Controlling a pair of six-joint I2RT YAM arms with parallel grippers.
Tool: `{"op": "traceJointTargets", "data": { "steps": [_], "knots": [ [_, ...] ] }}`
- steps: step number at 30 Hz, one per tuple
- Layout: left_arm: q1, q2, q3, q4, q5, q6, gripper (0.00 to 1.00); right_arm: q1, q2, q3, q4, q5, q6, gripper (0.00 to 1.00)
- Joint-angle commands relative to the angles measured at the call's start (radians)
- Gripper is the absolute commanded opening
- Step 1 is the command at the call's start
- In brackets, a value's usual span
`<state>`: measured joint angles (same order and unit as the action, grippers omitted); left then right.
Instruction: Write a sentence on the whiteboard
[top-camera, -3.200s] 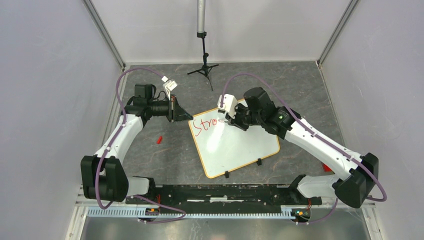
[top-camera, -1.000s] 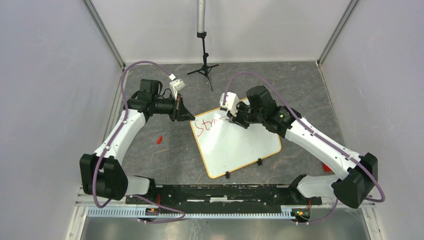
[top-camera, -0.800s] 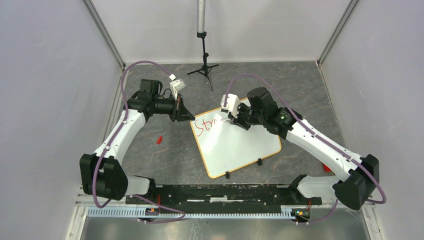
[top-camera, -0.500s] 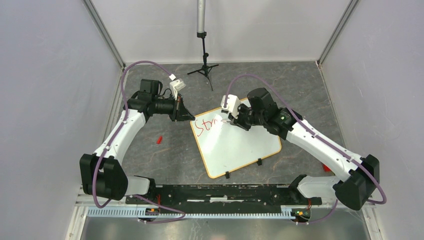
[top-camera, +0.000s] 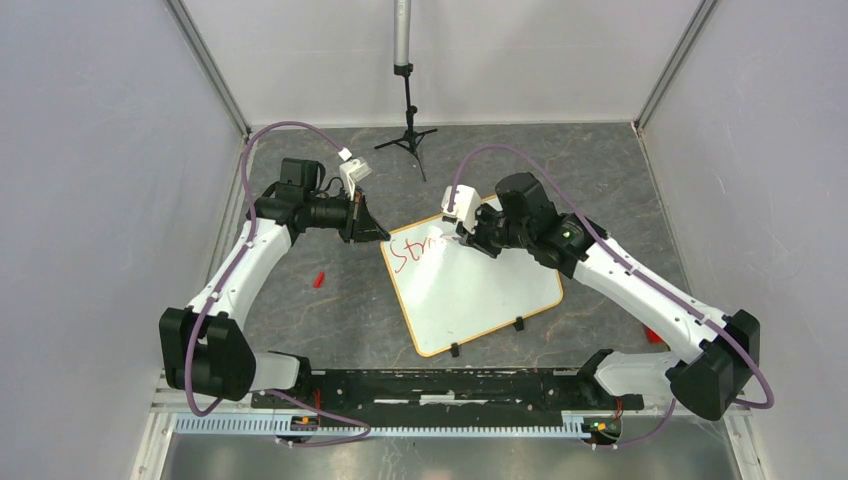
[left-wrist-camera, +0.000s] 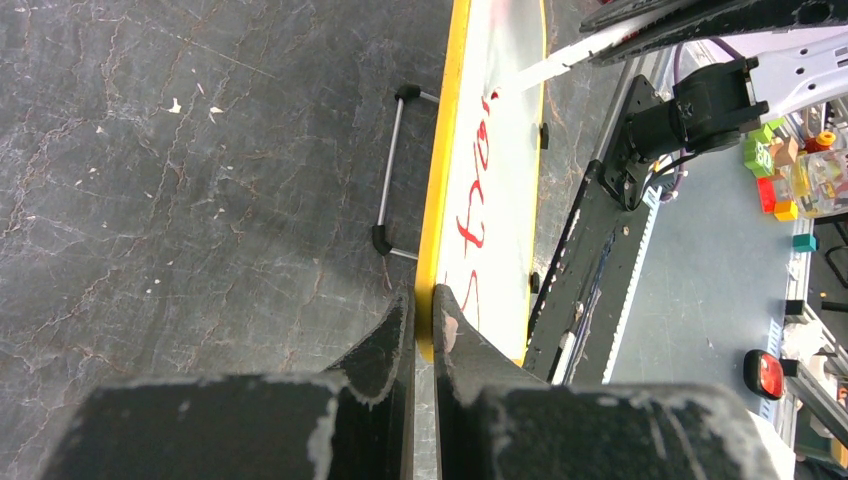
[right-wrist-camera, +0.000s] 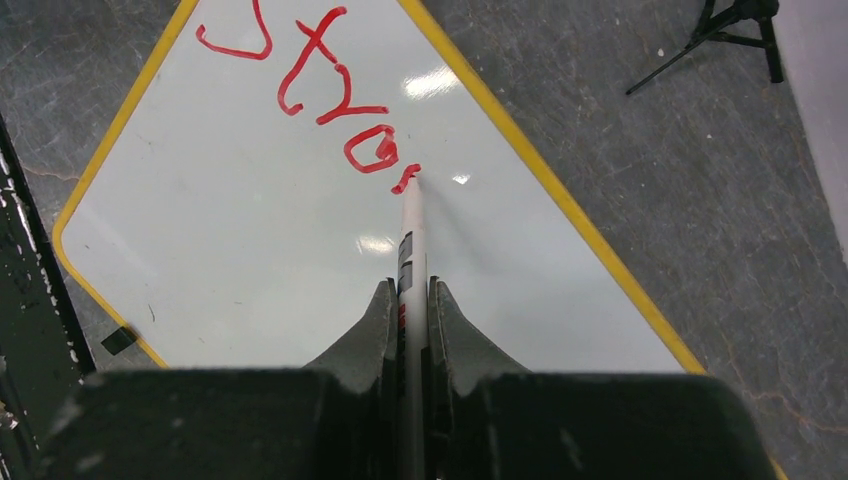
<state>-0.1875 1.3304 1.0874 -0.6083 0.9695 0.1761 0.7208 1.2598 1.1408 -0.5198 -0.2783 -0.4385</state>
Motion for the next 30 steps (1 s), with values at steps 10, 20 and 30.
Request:
{"op": "traceJointTargets", "data": {
  "steps": [10,20,30],
  "knots": [
    [-0.032,0.002,0.012,-0.053,0.021,0.037,0.02,0.002,0.023,0.051,0.049,0.036,0.005,0.00],
    [-0.032,0.006,0.012,-0.053,0.023,0.034,0.02,-0.033,0.010,0.032,0.050,0.066,-0.002,0.00],
    [-0.032,0.012,0.020,-0.054,0.020,0.031,0.02,-0.038,-0.017,-0.029,0.015,0.029,-0.002,0.00]
  ]
}}
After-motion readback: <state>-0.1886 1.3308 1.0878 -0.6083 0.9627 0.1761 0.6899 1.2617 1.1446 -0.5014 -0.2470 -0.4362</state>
